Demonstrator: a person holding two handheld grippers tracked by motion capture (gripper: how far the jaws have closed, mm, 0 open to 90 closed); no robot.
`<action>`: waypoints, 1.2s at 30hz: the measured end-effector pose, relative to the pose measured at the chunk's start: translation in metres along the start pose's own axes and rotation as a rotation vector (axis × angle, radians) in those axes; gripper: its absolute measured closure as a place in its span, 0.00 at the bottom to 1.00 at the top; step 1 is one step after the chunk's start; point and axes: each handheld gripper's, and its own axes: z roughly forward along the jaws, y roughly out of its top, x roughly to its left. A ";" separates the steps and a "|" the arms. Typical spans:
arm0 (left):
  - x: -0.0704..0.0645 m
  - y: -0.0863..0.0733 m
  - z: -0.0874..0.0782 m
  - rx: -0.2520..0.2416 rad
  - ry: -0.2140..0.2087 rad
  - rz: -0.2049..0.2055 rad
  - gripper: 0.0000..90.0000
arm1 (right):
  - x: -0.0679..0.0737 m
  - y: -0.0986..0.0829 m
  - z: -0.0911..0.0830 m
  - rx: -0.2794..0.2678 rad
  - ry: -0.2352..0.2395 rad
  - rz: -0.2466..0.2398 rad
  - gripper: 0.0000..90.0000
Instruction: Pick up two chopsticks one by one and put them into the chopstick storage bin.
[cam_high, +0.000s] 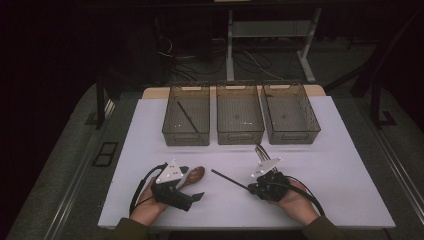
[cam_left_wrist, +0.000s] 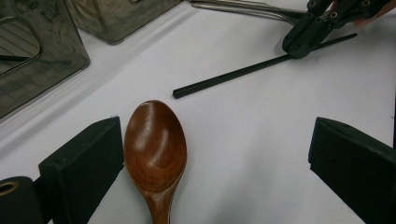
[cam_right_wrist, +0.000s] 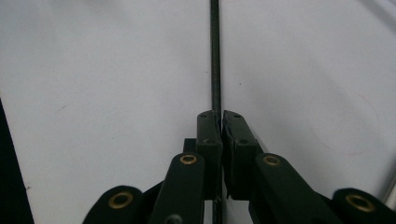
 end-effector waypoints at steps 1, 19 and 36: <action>0.000 0.000 0.000 -0.001 0.000 0.001 0.03 | 0.000 0.000 0.000 -0.002 -0.001 -0.001 0.96; 0.000 0.000 0.000 0.002 -0.001 0.005 0.03 | -0.016 -0.001 -0.031 -0.123 0.011 0.074 0.96; 0.000 0.000 0.000 -0.010 0.002 -0.003 0.03 | -0.024 0.007 -0.056 -0.220 0.006 0.107 0.96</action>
